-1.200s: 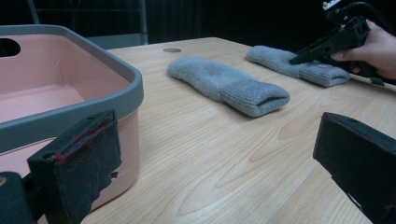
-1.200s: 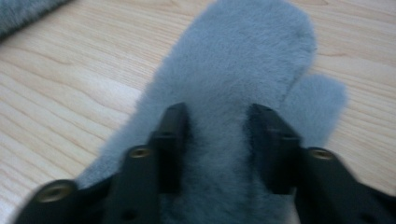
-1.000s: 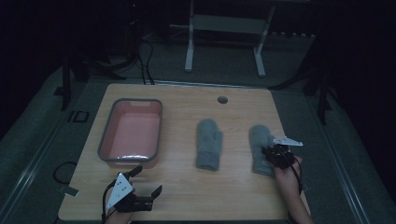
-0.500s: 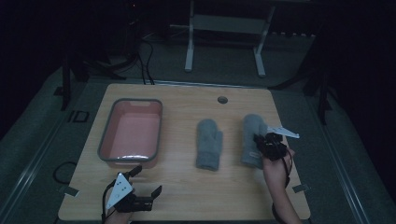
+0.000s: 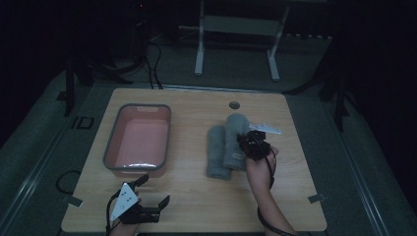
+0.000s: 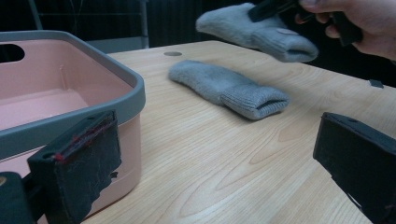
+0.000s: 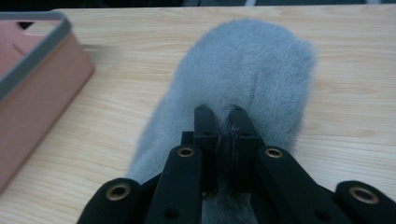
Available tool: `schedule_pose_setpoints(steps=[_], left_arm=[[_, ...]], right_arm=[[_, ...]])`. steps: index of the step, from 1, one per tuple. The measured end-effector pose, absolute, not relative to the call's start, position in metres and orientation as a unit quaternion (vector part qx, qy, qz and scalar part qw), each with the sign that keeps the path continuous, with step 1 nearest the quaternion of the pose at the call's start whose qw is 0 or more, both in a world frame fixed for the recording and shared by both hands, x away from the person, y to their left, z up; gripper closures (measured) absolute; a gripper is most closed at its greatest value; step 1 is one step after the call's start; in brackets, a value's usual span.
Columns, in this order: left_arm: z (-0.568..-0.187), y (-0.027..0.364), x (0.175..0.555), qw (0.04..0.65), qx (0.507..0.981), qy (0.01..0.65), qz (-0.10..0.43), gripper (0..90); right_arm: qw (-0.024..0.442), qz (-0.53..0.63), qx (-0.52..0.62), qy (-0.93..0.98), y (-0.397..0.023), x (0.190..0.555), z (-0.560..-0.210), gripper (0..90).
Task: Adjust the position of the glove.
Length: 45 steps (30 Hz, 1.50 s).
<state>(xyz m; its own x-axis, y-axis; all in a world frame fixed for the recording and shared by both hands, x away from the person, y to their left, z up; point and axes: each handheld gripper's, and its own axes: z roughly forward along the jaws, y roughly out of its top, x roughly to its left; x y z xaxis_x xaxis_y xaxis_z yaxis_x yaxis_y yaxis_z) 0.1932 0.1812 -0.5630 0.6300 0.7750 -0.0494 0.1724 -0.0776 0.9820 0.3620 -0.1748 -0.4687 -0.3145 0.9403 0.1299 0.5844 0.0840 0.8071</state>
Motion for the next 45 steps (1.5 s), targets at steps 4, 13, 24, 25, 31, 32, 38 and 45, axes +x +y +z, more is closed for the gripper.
schedule_pose_setpoints(steps=[4, 13, 24, 25, 31, 32, 38, 45], left_arm=[[-0.563, 0.181, 0.192, 0.587, 0.687, 0.344, 0.256, 1.3], [-0.561, 0.183, 0.191, 0.591, 0.686, 0.341, 0.253, 1.3], [-0.562, 0.180, 0.192, 0.594, 0.686, 0.342, 0.245, 1.3], [-0.562, 0.180, 0.193, 0.593, 0.687, 0.341, 0.245, 1.3], [-0.564, 0.178, 0.194, 0.600, 0.689, 0.339, 0.224, 1.3], [-0.564, 0.176, 0.194, 0.596, 0.692, 0.339, 0.226, 1.3], [-0.563, 0.168, 0.196, 0.587, 0.705, 0.335, 0.217, 1.3], [-0.545, 0.142, 0.206, 0.561, 0.731, 0.324, 0.213, 1.3]], right_arm=[[0.196, 0.405, 0.546, 0.707, -0.155, 0.364, -0.475, 84.6], [0.178, 0.383, 0.550, 0.721, -0.130, 0.368, -0.501, 84.4], [0.162, 0.368, 0.546, 0.735, -0.124, 0.376, -0.524, 76.7], [0.162, 0.371, 0.546, 0.733, -0.125, 0.376, -0.522, 71.8], [0.172, 0.405, 0.505, 0.742, -0.140, 0.374, -0.501, 41.3], [0.181, 0.411, 0.496, 0.743, -0.142, 0.373, -0.499, 35.7], [0.153, 0.439, 0.445, 0.766, -0.165, 0.366, -0.486, 12.7], [0.182, 0.435, 0.397, 0.787, -0.189, 0.358, -0.487, 13.7]])
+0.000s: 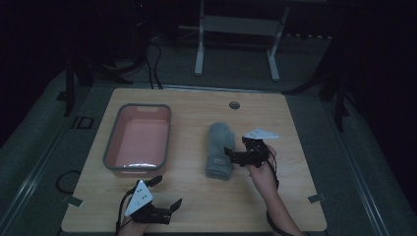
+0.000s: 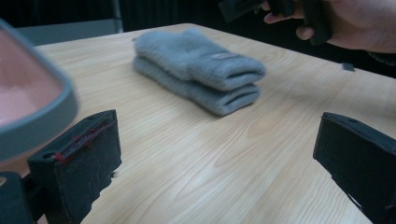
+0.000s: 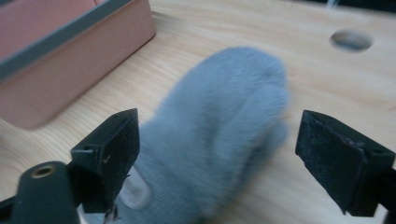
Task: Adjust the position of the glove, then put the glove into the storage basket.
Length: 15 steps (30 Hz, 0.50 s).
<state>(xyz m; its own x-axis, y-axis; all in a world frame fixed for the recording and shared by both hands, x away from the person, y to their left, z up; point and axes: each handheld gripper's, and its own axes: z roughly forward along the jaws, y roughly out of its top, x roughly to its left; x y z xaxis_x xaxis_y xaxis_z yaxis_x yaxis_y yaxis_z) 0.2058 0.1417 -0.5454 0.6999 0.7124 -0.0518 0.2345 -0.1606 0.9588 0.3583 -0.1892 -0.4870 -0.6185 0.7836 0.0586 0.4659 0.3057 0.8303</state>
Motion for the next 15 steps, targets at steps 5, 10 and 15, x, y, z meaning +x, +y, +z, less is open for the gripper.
schedule_pose_setpoints(steps=[5, 10, 15], left_arm=[[-0.525, 0.120, 0.226, 0.568, 0.728, 0.332, 0.193, 1.3], [-0.509, 0.099, 0.244, 0.557, 0.742, 0.315, 0.202, 1.3], [-0.494, 0.079, 0.284, 0.556, 0.750, 0.315, 0.170, 1.3]], right_arm=[[0.167, 0.436, 0.411, 0.783, -0.222, 0.359, -0.485, 15.5], [0.168, 0.424, 0.431, 0.779, -0.232, 0.361, -0.481, 14.5], [0.179, 0.432, 0.418, 0.779, -0.222, 0.362, -0.475, 10.9]])
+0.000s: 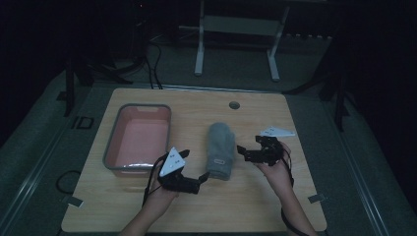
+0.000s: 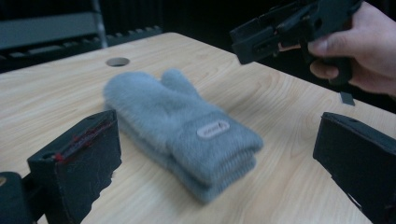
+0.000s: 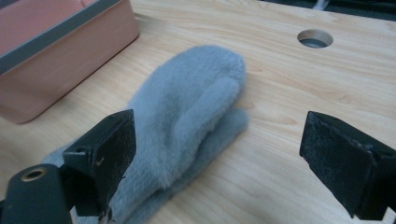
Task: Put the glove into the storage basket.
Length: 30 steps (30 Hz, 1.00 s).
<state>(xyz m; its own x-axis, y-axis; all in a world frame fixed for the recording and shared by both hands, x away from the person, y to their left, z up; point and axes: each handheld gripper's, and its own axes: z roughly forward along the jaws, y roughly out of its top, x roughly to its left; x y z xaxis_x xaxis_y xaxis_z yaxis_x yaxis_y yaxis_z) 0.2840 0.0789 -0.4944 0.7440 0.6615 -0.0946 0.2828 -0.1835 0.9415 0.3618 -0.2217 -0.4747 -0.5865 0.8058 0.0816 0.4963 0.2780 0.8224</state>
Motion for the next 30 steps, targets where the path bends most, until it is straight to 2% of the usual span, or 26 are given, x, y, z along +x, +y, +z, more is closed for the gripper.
schedule_pose_setpoints(steps=[3, 6, 7, 10, 11, 13, 14, 19, 26, 29, 30], left_arm=[[-0.492, 0.069, 0.307, 0.540, 0.756, 0.339, 0.152, 1.3], [-0.492, 0.062, 0.322, 0.528, 0.763, 0.344, 0.146, 1.3], [-0.493, 0.056, 0.335, 0.517, 0.765, 0.355, 0.145, 3.3], [-0.497, 0.048, 0.354, 0.487, 0.774, 0.379, 0.141, 17.1], [-0.500, 0.045, 0.361, 0.466, 0.783, 0.389, 0.136, 17.7], [-0.506, 0.042, 0.372, 0.445, 0.790, 0.405, 0.120, 32.6], [-0.510, 0.041, 0.378, 0.434, 0.793, 0.413, 0.111, 34.0], [-0.530, 0.035, 0.393, 0.388, 0.795, 0.457, 0.088, 34.0], [-0.547, 0.034, 0.406, 0.376, 0.792, 0.478, 0.050, 29.1], [-0.551, 0.036, 0.408, 0.382, 0.791, 0.477, 0.033, 29.7], [-0.552, 0.036, 0.409, 0.383, 0.791, 0.477, 0.026, 32.3]], right_arm=[[0.185, 0.439, 0.405, 0.780, -0.211, 0.364, -0.475, 18.6], [0.188, 0.430, 0.409, 0.783, -0.201, 0.370, -0.478, 36.6], [0.185, 0.425, 0.411, 0.785, -0.198, 0.372, -0.480, 43.3], [0.167, 0.414, 0.416, 0.792, -0.188, 0.379, -0.491, 51.1], [0.162, 0.407, 0.416, 0.797, -0.185, 0.382, -0.495, 50.6], [0.158, 0.389, 0.426, 0.802, -0.181, 0.385, -0.505, 50.5], [0.156, 0.380, 0.430, 0.804, -0.181, 0.387, -0.510, 49.5], [0.119, 0.355, 0.455, 0.808, -0.185, 0.394, -0.531, 48.0], [0.072, 0.357, 0.456, 0.812, -0.188, 0.407, -0.542, 45.0], [0.047, 0.356, 0.463, 0.810, -0.189, 0.412, -0.545, 43.1], [0.043, 0.356, 0.462, 0.811, -0.189, 0.413, -0.546, 44.2]])
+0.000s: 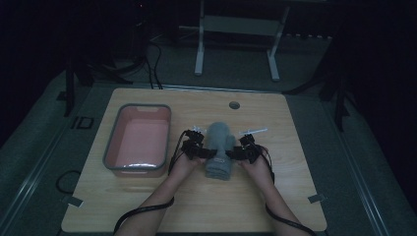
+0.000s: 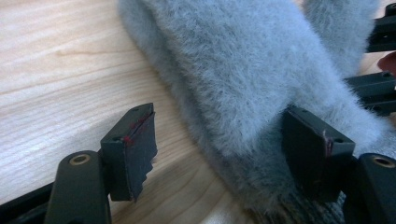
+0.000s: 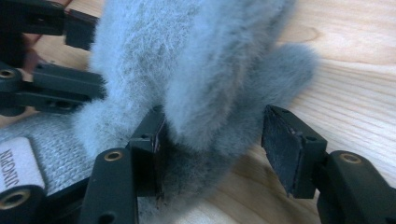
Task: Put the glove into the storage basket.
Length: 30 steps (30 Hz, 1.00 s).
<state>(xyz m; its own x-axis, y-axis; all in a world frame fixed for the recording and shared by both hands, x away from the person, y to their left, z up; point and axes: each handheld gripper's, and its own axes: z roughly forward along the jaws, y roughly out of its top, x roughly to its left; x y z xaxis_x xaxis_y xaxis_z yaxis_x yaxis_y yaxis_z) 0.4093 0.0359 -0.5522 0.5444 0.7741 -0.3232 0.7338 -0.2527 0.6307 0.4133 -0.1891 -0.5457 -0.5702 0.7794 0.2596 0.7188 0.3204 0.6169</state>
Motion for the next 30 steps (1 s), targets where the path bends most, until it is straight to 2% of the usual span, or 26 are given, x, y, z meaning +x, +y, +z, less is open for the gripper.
schedule_pose_setpoints(steps=[2, 5, 8, 13, 16, 23, 30], left_arm=[[-0.554, 0.036, 0.411, 0.386, 0.793, 0.472, 0.017, 34.1], [-0.555, 0.038, 0.416, 0.392, 0.796, 0.461, -0.003, 38.4], [-0.557, 0.037, 0.419, 0.396, 0.802, 0.446, -0.025, 50.1], [-0.557, 0.035, 0.419, 0.411, 0.797, 0.442, -0.033, 70.2], [-0.557, 0.035, 0.417, 0.418, 0.787, 0.453, -0.035, 76.3], [-0.547, 0.038, 0.410, 0.434, 0.780, 0.450, -0.026, 79.7], [-0.530, 0.044, 0.406, 0.456, 0.771, 0.445, -0.029, 80.7]], right_arm=[[0.027, 0.364, 0.459, 0.810, -0.189, 0.414, -0.548, 50.4], [0.020, 0.371, 0.451, 0.811, -0.189, 0.415, -0.549, 55.2], [0.013, 0.382, 0.447, 0.809, -0.189, 0.415, -0.552, 64.4], [0.049, 0.375, 0.426, 0.822, -0.183, 0.408, -0.548, 76.0], [0.073, 0.380, 0.423, 0.819, -0.181, 0.403, -0.548, 78.7], [0.101, 0.394, 0.416, 0.813, -0.179, 0.393, -0.539, 81.3], [0.107, 0.409, 0.411, 0.808, -0.177, 0.389, -0.521, 82.0]])
